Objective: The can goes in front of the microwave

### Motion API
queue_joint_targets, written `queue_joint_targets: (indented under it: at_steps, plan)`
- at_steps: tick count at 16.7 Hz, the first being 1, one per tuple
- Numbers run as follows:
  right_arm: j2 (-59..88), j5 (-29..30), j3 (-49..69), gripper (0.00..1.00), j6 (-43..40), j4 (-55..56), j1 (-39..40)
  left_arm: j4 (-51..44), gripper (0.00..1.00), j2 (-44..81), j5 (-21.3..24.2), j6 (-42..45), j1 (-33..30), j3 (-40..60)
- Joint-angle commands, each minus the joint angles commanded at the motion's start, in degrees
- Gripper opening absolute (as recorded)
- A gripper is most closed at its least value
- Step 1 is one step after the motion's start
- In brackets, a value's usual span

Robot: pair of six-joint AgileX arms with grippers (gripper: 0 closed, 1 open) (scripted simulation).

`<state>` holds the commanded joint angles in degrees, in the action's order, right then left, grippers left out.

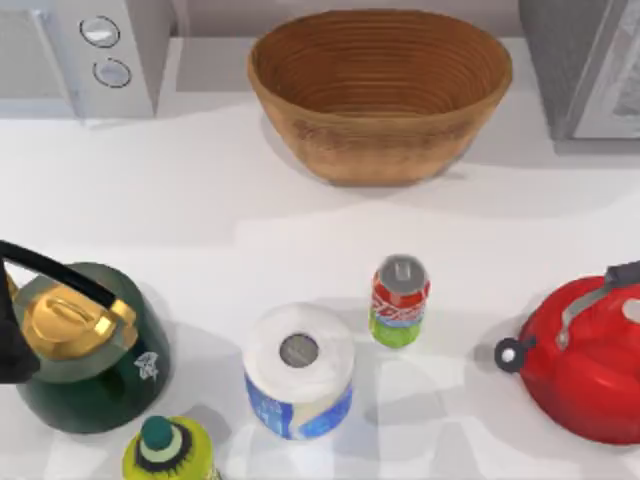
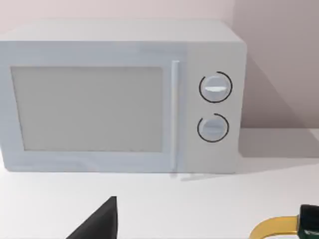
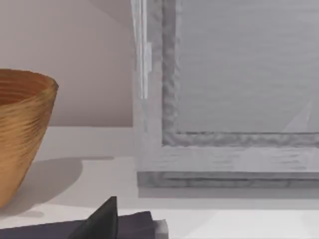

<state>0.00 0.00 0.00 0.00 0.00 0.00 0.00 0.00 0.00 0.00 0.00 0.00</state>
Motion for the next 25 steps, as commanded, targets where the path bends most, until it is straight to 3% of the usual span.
queue_joint_targets:
  at_steps: [5,10,15,25]
  plan:
    - [0.0,0.0,0.0,1.00,0.0,0.0,0.0,-1.9,1.00,2.9,-0.1,0.5,-0.9,2.9]
    - [0.0,0.0,0.0,1.00,0.0,0.0,0.0,-11.5,1.00,17.6,-0.4,2.0,-5.6,16.7]
    - [0.0,0.0,0.0,1.00,0.0,0.0,0.0,-26.4,1.00,40.7,-0.7,3.1,-13.5,38.8]
    - [0.0,0.0,0.0,1.00,0.0,0.0,0.0,-60.0,1.00,94.8,-0.3,2.2,-33.3,92.6]
